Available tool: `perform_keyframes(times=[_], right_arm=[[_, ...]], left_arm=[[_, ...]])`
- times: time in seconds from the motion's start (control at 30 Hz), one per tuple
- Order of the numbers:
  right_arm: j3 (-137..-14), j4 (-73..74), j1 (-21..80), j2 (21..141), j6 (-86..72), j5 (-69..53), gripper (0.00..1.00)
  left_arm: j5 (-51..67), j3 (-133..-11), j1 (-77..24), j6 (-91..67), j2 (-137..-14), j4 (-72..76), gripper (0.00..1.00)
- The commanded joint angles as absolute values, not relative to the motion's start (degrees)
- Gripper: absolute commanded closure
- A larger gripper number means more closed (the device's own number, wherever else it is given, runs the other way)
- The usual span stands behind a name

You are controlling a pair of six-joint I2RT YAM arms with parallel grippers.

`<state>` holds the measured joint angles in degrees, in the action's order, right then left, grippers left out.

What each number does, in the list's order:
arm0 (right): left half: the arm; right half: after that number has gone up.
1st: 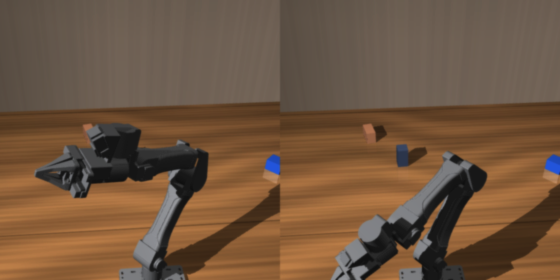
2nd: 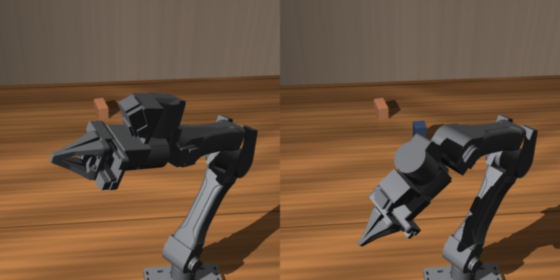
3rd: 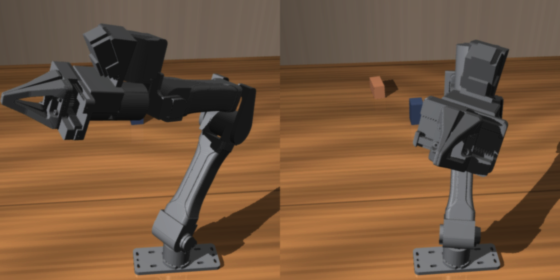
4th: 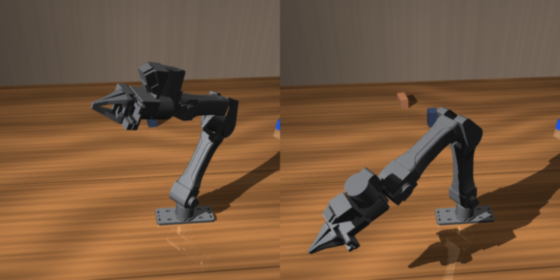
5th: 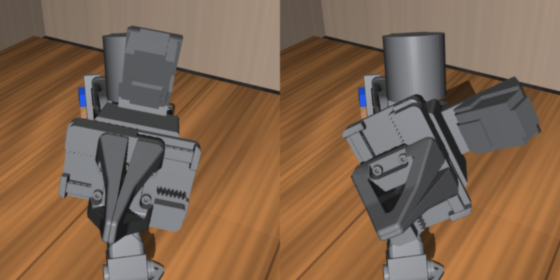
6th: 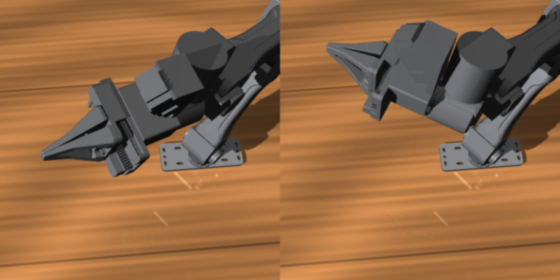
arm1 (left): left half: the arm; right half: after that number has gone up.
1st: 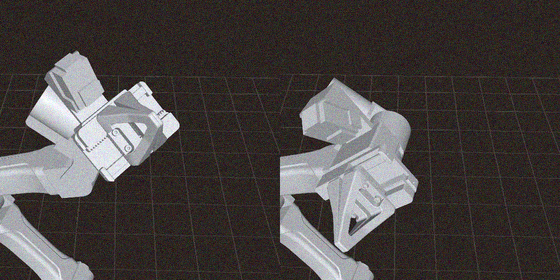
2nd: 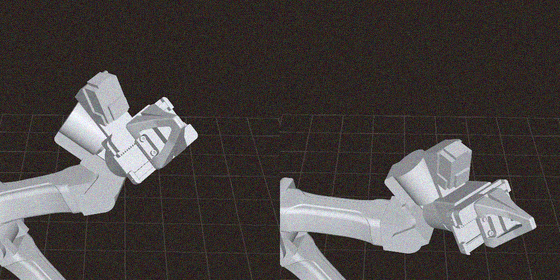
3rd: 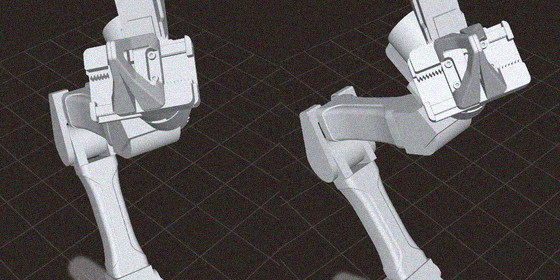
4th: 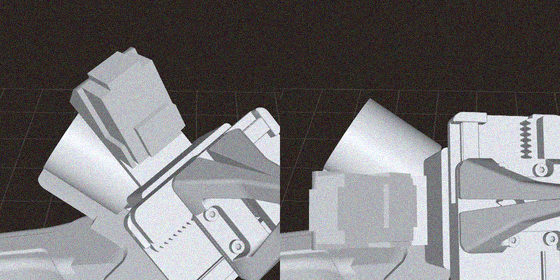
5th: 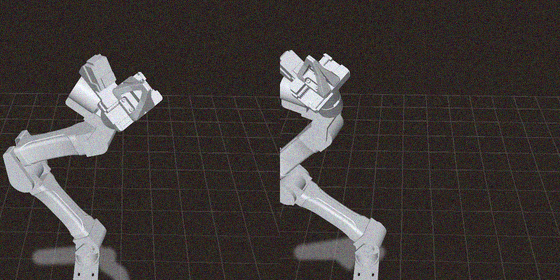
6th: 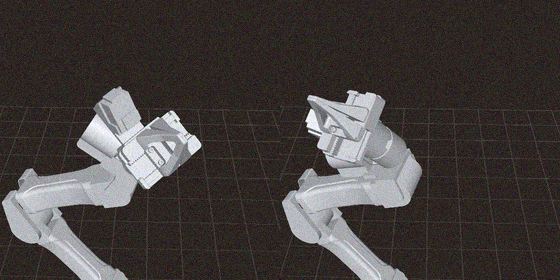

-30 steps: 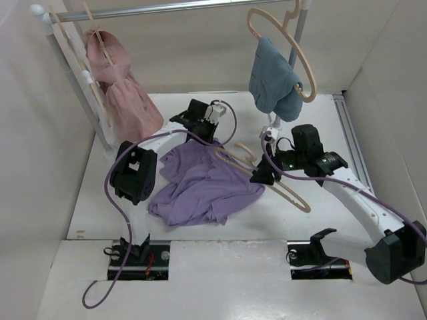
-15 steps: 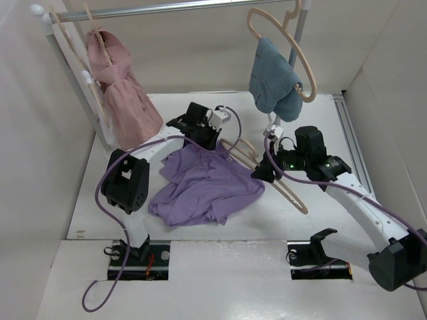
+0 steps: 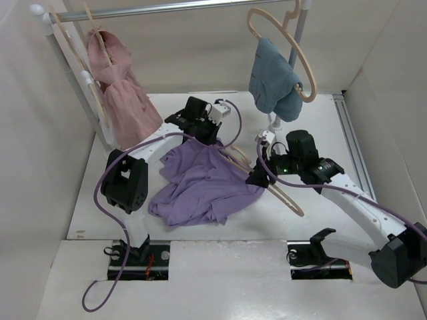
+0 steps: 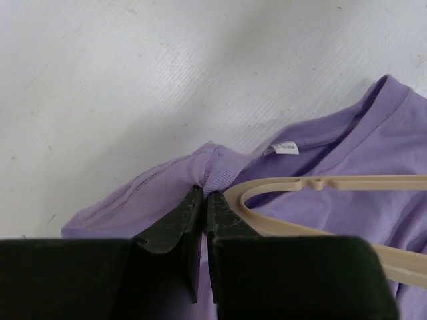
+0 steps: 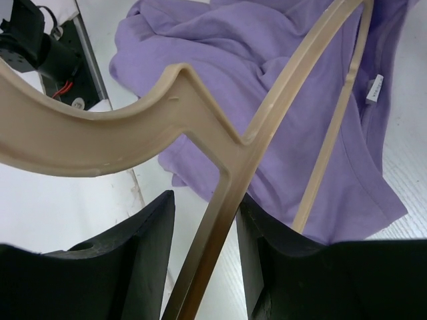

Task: Place the t-shirt on the hanger
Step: Place tshirt on hanger

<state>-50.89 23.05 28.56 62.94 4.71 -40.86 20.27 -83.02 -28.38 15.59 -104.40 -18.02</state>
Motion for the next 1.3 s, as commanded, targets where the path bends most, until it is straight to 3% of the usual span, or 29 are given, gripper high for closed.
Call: perform_keyframes(times=[0.0,0.3,0.5,0.83,1.07,1.27], right_arm=[[-50.6,17.2,29.0,62.0,4.0,-40.7,1.0],[-48.6,9.2,28.5,68.2,3.5,-43.1,1.0],[-50.4,-2.7,25.3,80.1,3.0,-50.5,1.0],[-55.0,-14.5,24.8,92.1,0.1,-60.0,1.0],[-48.0,-11.0,23.1,82.7,0.2,-63.5,1.0],[-49.2,-11.0,23.7,86.0,1.3,-64.3,1.0]], left_arm=[[21.9,-83.6,-28.3,16.0,-102.0,-19.2,1.0],[28.2,-81.2,-28.3,17.2,-96.0,-21.8,1.0],[32.8,-84.7,-28.8,16.7,-93.2,-24.4,1.0],[33.8,-78.0,-30.6,17.4,-91.3,-22.7,1.0],[19.8,-85.1,-28.7,21.6,-94.7,-26.3,1.0],[27.2,-85.1,-30.6,23.1,-92.1,-24.3,1.0]])
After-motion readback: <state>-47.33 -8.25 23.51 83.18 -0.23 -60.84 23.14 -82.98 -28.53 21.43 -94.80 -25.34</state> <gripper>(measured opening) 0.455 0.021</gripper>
